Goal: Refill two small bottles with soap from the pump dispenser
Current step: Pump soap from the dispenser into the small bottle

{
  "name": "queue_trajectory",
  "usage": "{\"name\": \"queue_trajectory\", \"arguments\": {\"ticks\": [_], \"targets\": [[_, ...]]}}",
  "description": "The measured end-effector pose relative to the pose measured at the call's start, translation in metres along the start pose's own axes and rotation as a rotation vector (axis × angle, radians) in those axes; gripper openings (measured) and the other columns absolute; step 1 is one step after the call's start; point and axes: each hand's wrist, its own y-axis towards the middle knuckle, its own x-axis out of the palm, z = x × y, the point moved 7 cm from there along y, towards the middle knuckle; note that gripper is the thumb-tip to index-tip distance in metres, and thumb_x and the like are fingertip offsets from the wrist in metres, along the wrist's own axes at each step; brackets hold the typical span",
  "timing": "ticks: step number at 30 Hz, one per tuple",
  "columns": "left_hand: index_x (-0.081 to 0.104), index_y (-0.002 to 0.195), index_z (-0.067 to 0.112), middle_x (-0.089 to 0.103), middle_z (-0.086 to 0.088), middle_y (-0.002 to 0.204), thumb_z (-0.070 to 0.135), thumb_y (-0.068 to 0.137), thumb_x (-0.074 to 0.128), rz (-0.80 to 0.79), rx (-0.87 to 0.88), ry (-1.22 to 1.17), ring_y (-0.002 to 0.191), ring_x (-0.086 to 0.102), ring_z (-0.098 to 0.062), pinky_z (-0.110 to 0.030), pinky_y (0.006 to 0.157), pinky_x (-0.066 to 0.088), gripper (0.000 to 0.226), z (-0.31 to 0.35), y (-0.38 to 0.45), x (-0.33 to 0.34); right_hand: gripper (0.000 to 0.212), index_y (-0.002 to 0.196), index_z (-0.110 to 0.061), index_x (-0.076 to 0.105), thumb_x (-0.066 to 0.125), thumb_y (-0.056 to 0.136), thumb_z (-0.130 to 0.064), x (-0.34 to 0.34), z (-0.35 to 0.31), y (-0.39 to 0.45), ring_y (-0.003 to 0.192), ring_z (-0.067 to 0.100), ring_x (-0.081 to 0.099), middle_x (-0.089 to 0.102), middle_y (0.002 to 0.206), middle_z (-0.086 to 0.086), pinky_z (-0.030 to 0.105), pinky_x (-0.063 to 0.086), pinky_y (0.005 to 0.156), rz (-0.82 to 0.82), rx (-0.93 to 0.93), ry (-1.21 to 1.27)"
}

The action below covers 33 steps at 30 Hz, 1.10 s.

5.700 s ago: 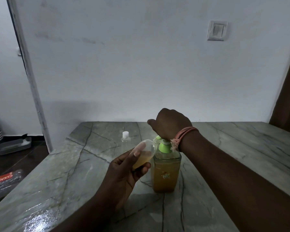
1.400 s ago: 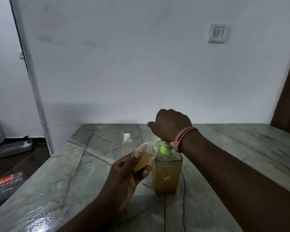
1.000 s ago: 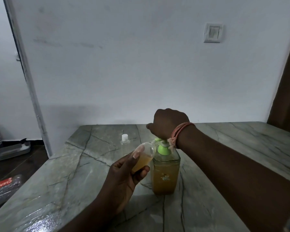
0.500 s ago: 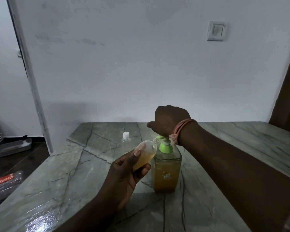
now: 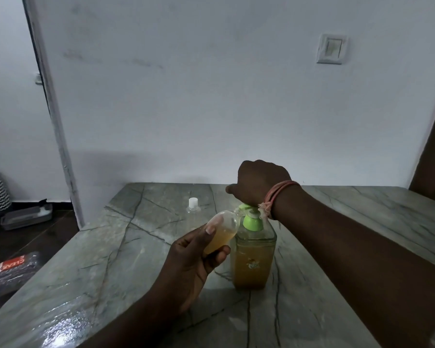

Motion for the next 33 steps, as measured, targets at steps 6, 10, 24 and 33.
{"name": "queue_trajectory", "arguments": {"ticks": [6,10,24,33], "targets": [[0.080,0.100,0.014,0.066,-0.015,0.097,0.029,0.077,0.077,0.018,0.004,0.016,0.071,0.063,-0.019,-0.022,0.060,0.057,0.028,0.001,-0.002,0.003,0.044,0.062,-0.023,0.038,0.056,0.088,-0.052,0.012,0.001,-0.003,0.071,0.025,0.052,0.042,0.064,-0.004,0.031,0.040,0.066,0.030,0.042,0.077],[0.082,0.093,0.018,0.064,-0.015,0.095,0.021,0.079,0.063,0.015,0.005,0.032,0.069,0.062,-0.018,-0.021,0.059,0.057,0.024,0.003,-0.005,0.007,0.041,0.064,-0.021,0.039,0.056,0.090,-0.049,0.010,0.000,-0.003,0.073,0.025,0.050,0.041,0.066,-0.003,0.030,0.038,0.067,0.023,0.019,0.033],[0.080,0.100,0.014,0.065,-0.014,0.099,0.031,0.072,0.082,0.004,0.015,0.024,0.070,0.064,-0.019,-0.023,0.060,0.057,0.033,0.001,-0.003,0.003,0.043,0.063,-0.022,0.040,0.056,0.088,-0.052,0.013,0.006,-0.001,0.072,0.025,0.054,0.045,0.065,-0.003,0.031,0.041,0.067,0.008,0.040,0.088],[0.079,0.102,0.012,0.063,-0.016,0.105,0.026,0.085,0.075,-0.007,0.008,-0.010,0.069,0.065,-0.017,-0.023,0.060,0.057,0.022,0.000,0.000,0.003,0.039,0.063,-0.021,0.044,0.054,0.089,-0.048,0.011,0.003,-0.001,0.069,0.024,0.056,0.050,0.066,-0.002,0.030,0.040,0.063,0.051,0.053,0.109]]}}
